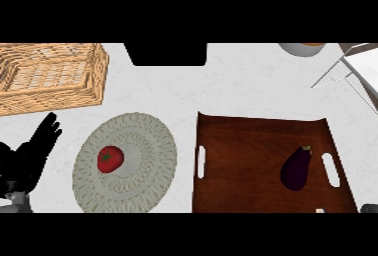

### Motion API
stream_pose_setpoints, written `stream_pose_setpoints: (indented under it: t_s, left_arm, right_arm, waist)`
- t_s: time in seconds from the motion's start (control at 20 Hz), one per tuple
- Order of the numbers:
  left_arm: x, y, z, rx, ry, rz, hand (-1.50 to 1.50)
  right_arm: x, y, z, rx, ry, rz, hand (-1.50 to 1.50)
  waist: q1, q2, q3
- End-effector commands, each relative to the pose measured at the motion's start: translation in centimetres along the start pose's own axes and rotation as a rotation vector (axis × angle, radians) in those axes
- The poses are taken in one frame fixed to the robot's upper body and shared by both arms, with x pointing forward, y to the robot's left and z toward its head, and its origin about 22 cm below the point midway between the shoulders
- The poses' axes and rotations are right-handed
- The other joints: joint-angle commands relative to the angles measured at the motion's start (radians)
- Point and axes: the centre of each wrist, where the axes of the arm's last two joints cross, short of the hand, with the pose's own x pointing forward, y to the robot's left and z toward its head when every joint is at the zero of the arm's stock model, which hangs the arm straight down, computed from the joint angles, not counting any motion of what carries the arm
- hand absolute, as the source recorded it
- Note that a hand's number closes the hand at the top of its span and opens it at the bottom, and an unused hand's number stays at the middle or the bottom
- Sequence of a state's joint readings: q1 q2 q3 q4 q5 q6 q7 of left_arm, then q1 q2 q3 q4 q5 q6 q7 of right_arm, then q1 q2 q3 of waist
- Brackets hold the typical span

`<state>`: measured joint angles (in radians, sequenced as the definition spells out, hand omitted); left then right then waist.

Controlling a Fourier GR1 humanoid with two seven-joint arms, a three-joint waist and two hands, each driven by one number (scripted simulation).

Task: Pick the cupcake from the tray and place it in the tiered shelf

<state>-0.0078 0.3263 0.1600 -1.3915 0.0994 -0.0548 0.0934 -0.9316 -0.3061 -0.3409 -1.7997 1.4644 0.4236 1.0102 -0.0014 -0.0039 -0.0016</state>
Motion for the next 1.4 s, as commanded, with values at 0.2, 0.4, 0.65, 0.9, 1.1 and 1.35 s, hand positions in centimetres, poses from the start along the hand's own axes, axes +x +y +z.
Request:
stream_pose_setpoints:
  t_s: [0.2, 0.4, 0.65, 0.9, 1.1, 1.35]
  left_arm:
    - [1.0, 0.2, 0.3, -0.014, 0.012, -0.024, 0.0]
    - [-0.6, -1.7, 0.7, -0.004, 0.013, 0.004, 0.0]
    - [1.0, 1.8, 0.7, -0.02, -0.005, -0.007, 0.0]
    - [0.5, -0.4, 1.4, -0.013, -0.006, 0.01, 0.0]
    - [0.9, -0.6, 0.9, 0.003, -0.005, 0.003, 0.0]
    - [0.8, 0.6, 1.3, -0.01, -0.01, -0.001, 0.0]
  right_arm:
    - [-0.6, -1.7, -4.0, 0.037, 0.138, 0.125, 1.5]
    - [0.5, -1.3, -6.1, -0.004, 0.185, 0.195, 1.5]
    - [-3.3, 1.2, -10.2, -0.001, 0.2, 0.251, 1.5]
    - [-4.9, 2.1, -12.0, -0.021, 0.215, 0.227, 1.5]
    - [-8.2, 2.8, -14.0, -0.016, 0.232, 0.174, 1.5]
    - [-10.4, 3.6, -16.6, 0.035, 0.292, 0.206, 1.5]
  waist:
    - [0.002, 0.001, 0.002]
    - [0.009, 0.003, 0.001]
    - [0.01, 0.005, 0.002]
    - [0.011, 0.004, 0.002]
    - [0.007, 0.004, 0.002]
    - [0.012, 0.005, 0.002]
